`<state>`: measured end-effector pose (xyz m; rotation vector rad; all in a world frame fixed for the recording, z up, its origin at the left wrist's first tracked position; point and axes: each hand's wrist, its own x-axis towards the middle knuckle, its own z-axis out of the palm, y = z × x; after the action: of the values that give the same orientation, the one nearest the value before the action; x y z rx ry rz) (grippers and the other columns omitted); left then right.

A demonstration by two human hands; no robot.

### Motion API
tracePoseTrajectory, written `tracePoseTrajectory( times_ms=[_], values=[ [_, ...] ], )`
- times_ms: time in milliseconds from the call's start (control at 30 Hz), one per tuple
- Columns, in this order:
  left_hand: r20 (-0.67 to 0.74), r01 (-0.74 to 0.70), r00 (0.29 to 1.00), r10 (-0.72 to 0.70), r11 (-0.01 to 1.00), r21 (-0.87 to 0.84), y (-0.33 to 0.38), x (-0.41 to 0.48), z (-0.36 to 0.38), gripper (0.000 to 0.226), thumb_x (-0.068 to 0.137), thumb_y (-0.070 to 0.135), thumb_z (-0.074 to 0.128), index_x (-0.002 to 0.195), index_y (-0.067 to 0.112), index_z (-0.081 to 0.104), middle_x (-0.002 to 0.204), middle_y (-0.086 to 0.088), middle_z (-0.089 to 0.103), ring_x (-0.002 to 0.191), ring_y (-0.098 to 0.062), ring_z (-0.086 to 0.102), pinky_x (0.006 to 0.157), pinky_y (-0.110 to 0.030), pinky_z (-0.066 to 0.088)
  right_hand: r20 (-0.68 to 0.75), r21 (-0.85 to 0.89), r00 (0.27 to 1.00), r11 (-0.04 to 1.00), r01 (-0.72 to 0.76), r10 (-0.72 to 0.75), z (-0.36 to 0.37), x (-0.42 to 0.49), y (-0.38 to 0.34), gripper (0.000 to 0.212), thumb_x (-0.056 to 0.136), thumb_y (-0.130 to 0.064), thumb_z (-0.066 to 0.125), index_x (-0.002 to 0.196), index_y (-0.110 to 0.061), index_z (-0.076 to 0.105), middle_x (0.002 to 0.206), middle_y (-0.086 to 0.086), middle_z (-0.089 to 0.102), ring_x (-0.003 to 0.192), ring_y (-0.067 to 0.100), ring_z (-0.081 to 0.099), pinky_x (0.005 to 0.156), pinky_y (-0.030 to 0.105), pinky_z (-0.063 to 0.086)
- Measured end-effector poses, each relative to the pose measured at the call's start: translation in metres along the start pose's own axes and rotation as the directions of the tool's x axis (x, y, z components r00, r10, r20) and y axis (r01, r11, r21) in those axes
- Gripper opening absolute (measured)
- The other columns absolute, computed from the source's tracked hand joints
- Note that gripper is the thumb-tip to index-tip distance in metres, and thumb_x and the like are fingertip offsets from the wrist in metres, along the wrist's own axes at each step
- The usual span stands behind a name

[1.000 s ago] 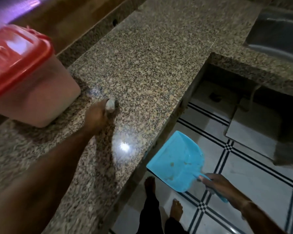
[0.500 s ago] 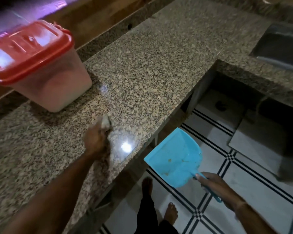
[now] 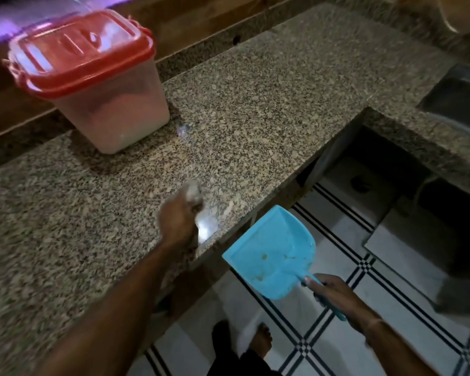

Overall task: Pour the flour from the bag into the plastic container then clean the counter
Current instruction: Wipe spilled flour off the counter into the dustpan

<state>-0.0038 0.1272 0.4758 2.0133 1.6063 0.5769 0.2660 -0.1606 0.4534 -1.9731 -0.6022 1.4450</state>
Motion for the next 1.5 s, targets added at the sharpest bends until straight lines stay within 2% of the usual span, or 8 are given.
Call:
tracePoseTrajectory(
  times_ms=[133,400,533,667,1100,1233,1367,1500],
  values=[
    [-0.047,0.086,0.996,-0.074,0.928,0.362,-0.060,-0.021,-0.028,0.055,0.101,0.037,0.040,0.152,0.017,0.043,0.123,-0.021,0.068,0.103,-0.039,0.066,0.089,-0.051,0.049,-0.023,0.023,1.000,1.000,-0.017,0.017,0.015,-0.003,0.003,0.036,0.103,-0.031,0.065,0.100,0.002,0.077,0.071,0.005,0.055,0.054,0.005,0.050,0.054,0.018,0.043],
    [0.331,-0.129,0.941,0.070,0.979,0.160,0.023,-0.017,0.022,0.069,0.098,0.054,0.028,0.161,0.026,0.032,0.143,-0.014,0.061,0.123,-0.034,0.062,0.098,-0.039,0.045,0.002,-0.015,0.999,0.999,-0.050,0.050,0.051,-0.008,-0.001,0.033,0.104,-0.029,0.063,0.098,0.000,0.077,0.069,0.008,0.055,0.051,0.008,0.049,0.050,0.016,0.042],
    [0.036,0.178,0.984,-0.176,0.984,-0.030,-0.006,-0.037,-0.015,0.032,0.109,0.041,0.045,0.127,0.024,0.064,0.104,0.004,0.071,0.083,-0.015,0.066,0.063,-0.015,0.042,-0.002,-0.009,1.000,1.000,-0.018,0.018,0.048,-0.009,-0.003,0.036,0.103,-0.034,0.064,0.098,-0.002,0.078,0.065,0.004,0.057,0.057,0.011,0.051,0.056,0.019,0.044],
    [-0.185,0.367,0.926,-0.330,0.904,0.222,-0.086,-0.060,-0.054,0.025,0.106,0.029,0.047,0.126,0.014,0.053,0.100,-0.009,0.072,0.083,-0.030,0.067,0.073,-0.038,0.046,0.035,0.032,0.999,0.999,-0.011,0.010,0.034,0.003,-0.001,0.037,0.101,-0.038,0.064,0.101,-0.004,0.079,0.066,0.001,0.060,0.064,0.014,0.054,0.061,0.024,0.046],
    [-0.142,0.383,0.916,-0.375,0.712,0.589,0.018,-0.078,0.025,0.025,0.104,0.013,0.046,0.128,0.013,0.053,0.095,-0.009,0.064,0.079,-0.026,0.062,0.056,-0.033,0.035,0.253,-0.122,0.967,0.992,0.029,0.003,-0.036,0.062,0.015,0.042,0.100,-0.042,0.066,0.102,-0.001,0.077,0.069,-0.002,0.058,0.065,0.011,0.053,0.063,0.024,0.045],
    [-0.127,0.366,0.931,-0.343,0.875,0.317,0.069,-0.040,0.068,0.025,0.104,0.015,0.046,0.127,0.009,0.055,0.104,-0.014,0.067,0.090,-0.032,0.064,0.067,-0.040,0.053,0.273,-0.123,0.962,0.992,0.010,0.024,-0.052,0.073,0.022,0.043,0.101,-0.036,0.067,0.107,0.006,0.074,0.076,0.005,0.056,0.071,0.017,0.051,0.061,0.024,0.042],
    [-0.136,0.382,0.924,-0.358,0.893,0.238,0.111,-0.007,0.109,0.019,0.110,0.024,0.040,0.122,0.014,0.050,0.097,-0.001,0.062,0.082,-0.018,0.059,0.048,-0.022,0.031,0.309,-0.095,0.951,0.995,0.020,0.011,-0.059,0.077,0.021,0.058,0.091,-0.045,0.072,0.102,0.012,0.070,0.074,0.006,0.052,0.070,0.021,0.048,0.059,0.024,0.040],
    [-0.111,0.437,0.896,-0.429,0.897,0.061,0.102,-0.005,0.094,0.022,0.106,0.021,0.048,0.128,0.017,0.047,0.103,-0.002,0.063,0.085,-0.022,0.063,0.064,-0.038,0.056,0.354,-0.104,0.935,0.993,0.065,-0.024,-0.069,0.077,0.018,0.054,0.096,-0.043,0.071,0.102,0.010,0.070,0.072,0.005,0.052,0.069,0.020,0.048,0.060,0.027,0.042]
  ],
)
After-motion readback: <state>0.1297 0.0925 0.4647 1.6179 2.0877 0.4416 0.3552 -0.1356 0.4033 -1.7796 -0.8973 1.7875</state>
